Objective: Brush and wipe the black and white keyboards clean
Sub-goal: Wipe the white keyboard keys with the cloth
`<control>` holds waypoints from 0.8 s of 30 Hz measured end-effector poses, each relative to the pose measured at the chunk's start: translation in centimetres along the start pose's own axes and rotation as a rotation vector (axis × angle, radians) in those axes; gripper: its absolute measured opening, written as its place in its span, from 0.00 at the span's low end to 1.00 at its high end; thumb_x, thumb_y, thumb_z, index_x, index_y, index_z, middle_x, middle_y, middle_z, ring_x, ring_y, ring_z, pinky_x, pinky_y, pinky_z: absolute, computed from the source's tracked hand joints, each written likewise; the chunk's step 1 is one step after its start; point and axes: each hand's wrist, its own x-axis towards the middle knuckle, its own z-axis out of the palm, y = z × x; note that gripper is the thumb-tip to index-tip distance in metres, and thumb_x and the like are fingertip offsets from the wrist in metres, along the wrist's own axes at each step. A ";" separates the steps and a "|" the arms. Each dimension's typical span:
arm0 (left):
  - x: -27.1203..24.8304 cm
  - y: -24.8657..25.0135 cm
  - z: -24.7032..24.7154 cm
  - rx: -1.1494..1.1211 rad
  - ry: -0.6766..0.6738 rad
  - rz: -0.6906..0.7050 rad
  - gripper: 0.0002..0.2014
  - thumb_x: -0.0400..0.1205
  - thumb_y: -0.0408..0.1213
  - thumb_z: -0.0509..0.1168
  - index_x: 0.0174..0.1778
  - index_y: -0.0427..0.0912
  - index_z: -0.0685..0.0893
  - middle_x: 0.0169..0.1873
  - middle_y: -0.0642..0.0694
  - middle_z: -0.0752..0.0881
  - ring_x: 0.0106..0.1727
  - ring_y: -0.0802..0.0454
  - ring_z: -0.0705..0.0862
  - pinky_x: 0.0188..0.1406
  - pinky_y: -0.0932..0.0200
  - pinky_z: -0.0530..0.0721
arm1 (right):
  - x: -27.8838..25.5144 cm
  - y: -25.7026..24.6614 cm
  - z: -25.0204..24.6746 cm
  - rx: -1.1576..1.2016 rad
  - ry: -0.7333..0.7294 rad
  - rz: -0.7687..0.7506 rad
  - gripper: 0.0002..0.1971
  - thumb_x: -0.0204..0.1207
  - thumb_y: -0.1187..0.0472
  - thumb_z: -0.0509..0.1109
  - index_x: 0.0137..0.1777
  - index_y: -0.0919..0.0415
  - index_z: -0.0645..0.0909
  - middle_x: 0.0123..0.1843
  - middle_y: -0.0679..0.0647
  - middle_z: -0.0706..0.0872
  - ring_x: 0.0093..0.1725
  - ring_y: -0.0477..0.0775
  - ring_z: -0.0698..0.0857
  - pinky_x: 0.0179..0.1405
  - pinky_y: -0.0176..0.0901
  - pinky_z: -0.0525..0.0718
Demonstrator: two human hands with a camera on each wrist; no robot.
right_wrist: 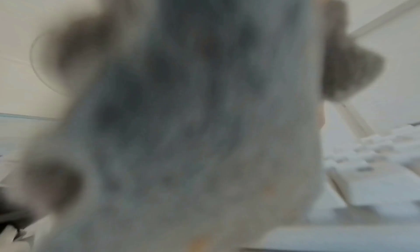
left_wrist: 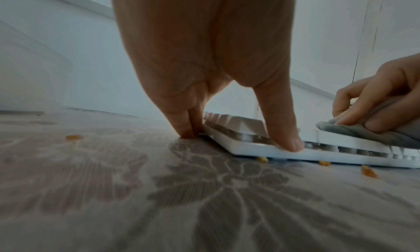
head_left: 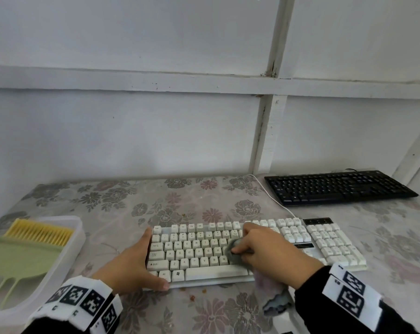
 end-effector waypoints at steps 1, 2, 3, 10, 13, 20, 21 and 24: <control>0.0 0.0 0.0 -0.002 0.002 -0.005 0.65 0.64 0.48 0.80 0.81 0.48 0.34 0.76 0.53 0.67 0.71 0.54 0.72 0.71 0.62 0.68 | 0.0 -0.3 0.2 0.023 0.003 -0.013 0.10 0.79 0.57 0.66 0.53 0.54 0.88 0.42 0.47 0.67 0.41 0.49 0.73 0.33 0.35 0.66; 0.0 0.0 0.0 -0.003 0.005 -0.009 0.65 0.64 0.47 0.80 0.81 0.48 0.34 0.76 0.52 0.67 0.71 0.54 0.72 0.70 0.62 0.68 | 0.0 -0.6 0.3 0.037 0.004 -0.023 0.10 0.79 0.56 0.66 0.54 0.54 0.88 0.45 0.49 0.68 0.44 0.50 0.74 0.34 0.36 0.66; 0.0 0.1 0.0 -0.003 0.005 -0.010 0.65 0.64 0.47 0.80 0.81 0.48 0.34 0.76 0.52 0.67 0.71 0.54 0.72 0.70 0.62 0.68 | 0.0 -0.6 0.5 0.041 -0.002 -0.026 0.11 0.80 0.55 0.65 0.54 0.54 0.88 0.46 0.50 0.68 0.45 0.51 0.74 0.34 0.33 0.65; 0.3 -0.4 0.0 -0.008 -0.007 0.004 0.67 0.61 0.50 0.81 0.81 0.51 0.35 0.75 0.54 0.68 0.70 0.55 0.73 0.72 0.61 0.69 | -1.7 2.8 -0.2 -0.043 -0.002 0.128 0.12 0.79 0.52 0.65 0.47 0.55 0.89 0.36 0.41 0.63 0.32 0.40 0.69 0.27 0.23 0.61; 0.3 -0.4 0.0 -0.007 -0.006 0.010 0.66 0.61 0.50 0.81 0.81 0.51 0.35 0.75 0.55 0.68 0.67 0.57 0.73 0.70 0.63 0.70 | -2.2 3.5 -0.2 -0.090 0.043 0.167 0.11 0.78 0.54 0.65 0.46 0.56 0.89 0.37 0.42 0.63 0.33 0.43 0.71 0.27 0.23 0.61; 0.2 -0.6 -0.1 0.003 -0.024 0.006 0.70 0.54 0.58 0.79 0.81 0.52 0.35 0.75 0.55 0.68 0.69 0.56 0.73 0.71 0.61 0.70 | -4.0 4.3 0.2 -0.070 0.063 0.192 0.13 0.80 0.47 0.64 0.48 0.50 0.88 0.37 0.38 0.62 0.33 0.36 0.70 0.27 0.23 0.60; 0.3 -0.6 -0.1 0.012 -0.025 0.004 0.71 0.51 0.60 0.78 0.81 0.52 0.35 0.75 0.54 0.68 0.69 0.55 0.73 0.71 0.60 0.70 | -4.4 5.1 -0.1 -0.086 0.063 0.227 0.14 0.80 0.46 0.64 0.47 0.51 0.88 0.37 0.37 0.61 0.31 0.34 0.68 0.26 0.22 0.60; 0.4 -0.7 -0.2 0.021 -0.024 0.005 0.71 0.51 0.60 0.78 0.81 0.53 0.35 0.74 0.55 0.69 0.67 0.55 0.75 0.70 0.60 0.72 | -5.4 6.7 -1.0 -0.156 0.042 0.286 0.15 0.81 0.48 0.63 0.45 0.54 0.89 0.36 0.40 0.61 0.28 0.36 0.66 0.25 0.25 0.63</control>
